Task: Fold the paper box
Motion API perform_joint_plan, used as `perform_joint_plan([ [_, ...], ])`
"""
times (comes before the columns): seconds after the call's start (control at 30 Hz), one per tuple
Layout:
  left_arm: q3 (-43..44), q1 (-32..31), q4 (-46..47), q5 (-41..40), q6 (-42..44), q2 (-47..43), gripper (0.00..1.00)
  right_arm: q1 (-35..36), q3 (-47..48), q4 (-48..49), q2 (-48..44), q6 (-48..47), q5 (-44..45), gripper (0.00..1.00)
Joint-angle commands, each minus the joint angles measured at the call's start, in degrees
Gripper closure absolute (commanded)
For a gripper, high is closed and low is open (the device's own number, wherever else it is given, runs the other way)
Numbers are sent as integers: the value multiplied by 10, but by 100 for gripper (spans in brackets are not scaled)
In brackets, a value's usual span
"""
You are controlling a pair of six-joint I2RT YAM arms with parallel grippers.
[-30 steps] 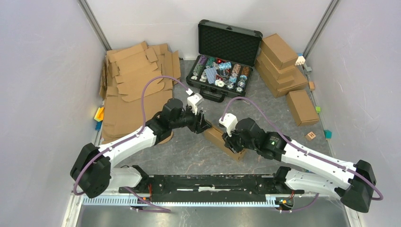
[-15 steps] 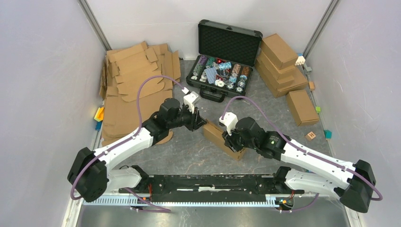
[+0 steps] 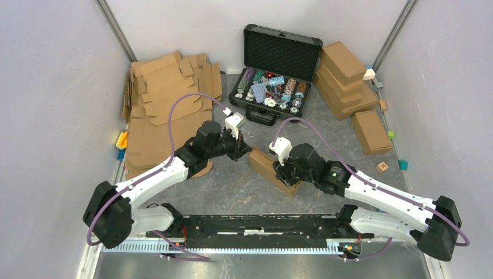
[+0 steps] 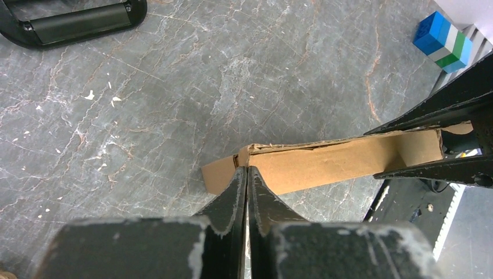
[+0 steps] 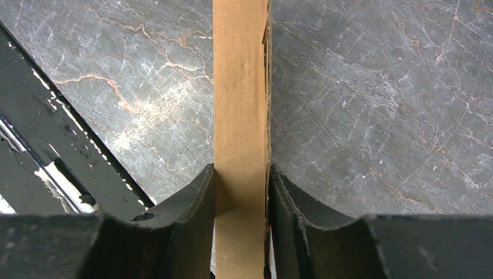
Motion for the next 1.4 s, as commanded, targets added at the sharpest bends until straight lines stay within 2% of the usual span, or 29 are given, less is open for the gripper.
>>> perform_joint_plan([
  [0.0,3,3,1,-11,-5,-3,96,-4,-12,-33,18,-12,19,71],
  [0.73,10,3,-52,-14,12,26,98,-6,1,-32,29,-12,52,69],
  [0.87,11,3,-58,-26,15,24,98,-5,5,-32,28,-14,56,62],
  [1.0,12,3,-56,-28,14,24,98,-6,12,-35,25,-17,52,39],
  [1.07,12,3,-55,-27,13,25,98,-6,16,-37,19,-18,47,32],
  [1.37,5,3,-42,-18,10,17,98,-5,29,-39,14,-39,44,30],
])
